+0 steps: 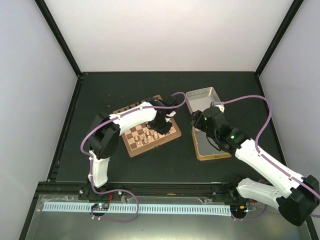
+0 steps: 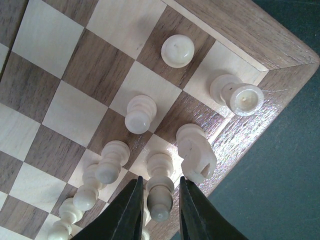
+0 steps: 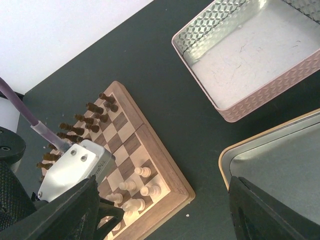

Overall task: Set up the chess pieces on the board
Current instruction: Place the chess piece on the chessboard, then move the storage box to the center of the board.

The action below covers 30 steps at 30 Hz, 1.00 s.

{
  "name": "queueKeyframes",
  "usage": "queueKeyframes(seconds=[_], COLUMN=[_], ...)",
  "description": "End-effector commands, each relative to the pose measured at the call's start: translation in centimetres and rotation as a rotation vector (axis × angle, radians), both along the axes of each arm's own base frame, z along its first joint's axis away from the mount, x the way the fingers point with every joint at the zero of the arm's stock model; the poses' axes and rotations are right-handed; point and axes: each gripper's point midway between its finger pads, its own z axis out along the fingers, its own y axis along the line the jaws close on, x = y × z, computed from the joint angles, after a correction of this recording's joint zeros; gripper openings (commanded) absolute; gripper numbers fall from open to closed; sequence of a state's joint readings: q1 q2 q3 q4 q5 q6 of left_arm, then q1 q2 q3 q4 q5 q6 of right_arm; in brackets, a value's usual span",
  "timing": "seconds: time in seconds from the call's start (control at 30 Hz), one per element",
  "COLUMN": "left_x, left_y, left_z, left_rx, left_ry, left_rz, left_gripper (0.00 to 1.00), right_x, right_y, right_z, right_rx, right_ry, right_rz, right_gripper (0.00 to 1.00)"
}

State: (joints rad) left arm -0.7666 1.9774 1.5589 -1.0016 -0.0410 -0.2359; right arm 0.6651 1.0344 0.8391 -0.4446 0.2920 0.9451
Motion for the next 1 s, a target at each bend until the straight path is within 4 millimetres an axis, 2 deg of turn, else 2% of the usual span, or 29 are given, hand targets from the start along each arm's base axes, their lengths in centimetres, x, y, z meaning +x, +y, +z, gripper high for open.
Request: queueKeyframes(seconds=[0.0, 0.3, 0.47, 0.63, 0.77, 0.9, 0.97], left_x=[0.2, 0.5, 0.2, -0.4, -1.2, -2.0, -2.5], left_y=[0.1, -0.1, 0.8, 2.2, 3.7, 5.1, 6.2], left_z=[0.9, 5.3, 7.7, 10.8, 12.9, 14.5, 15.5], left_rx=[-0.013, -0.082, -0.115, -0.195, -0.279, -0.374, -0.419], left_ry=[-0.012, -0.088, -0.137, -0.222, -0.314, -0.424, -0.485], left_rz=[-0.004, 0.000, 0.018, 0.036, 0.049, 0.068, 0.092], left_gripper=[0.22, 0.26, 0.32, 0.38, 0.41, 0.44, 0.46], right_x=[0.4, 0.2, -0.3, -1.5, -2.8, -4.4, -4.7], right_y=[-0.2, -0.7, -1.9, -4.6, -6.5, -6.8, -6.2], right_z=[0.2, 0.9, 0.0, -2.8, -5.9, -9.1, -10.2], right_rx=[0.014, -0.020, -0.089, -0.205, -0.287, -0.341, -0.339], right_ry=[-0.014, -0.021, 0.041, 0.189, 0.327, 0.482, 0.523], right_rz=[-0.020, -0.001, 0.047, 0.069, 0.086, 0.152, 0.198], right_gripper=[0.72, 0.72, 0.72, 0.72, 0.72, 0.71, 0.70])
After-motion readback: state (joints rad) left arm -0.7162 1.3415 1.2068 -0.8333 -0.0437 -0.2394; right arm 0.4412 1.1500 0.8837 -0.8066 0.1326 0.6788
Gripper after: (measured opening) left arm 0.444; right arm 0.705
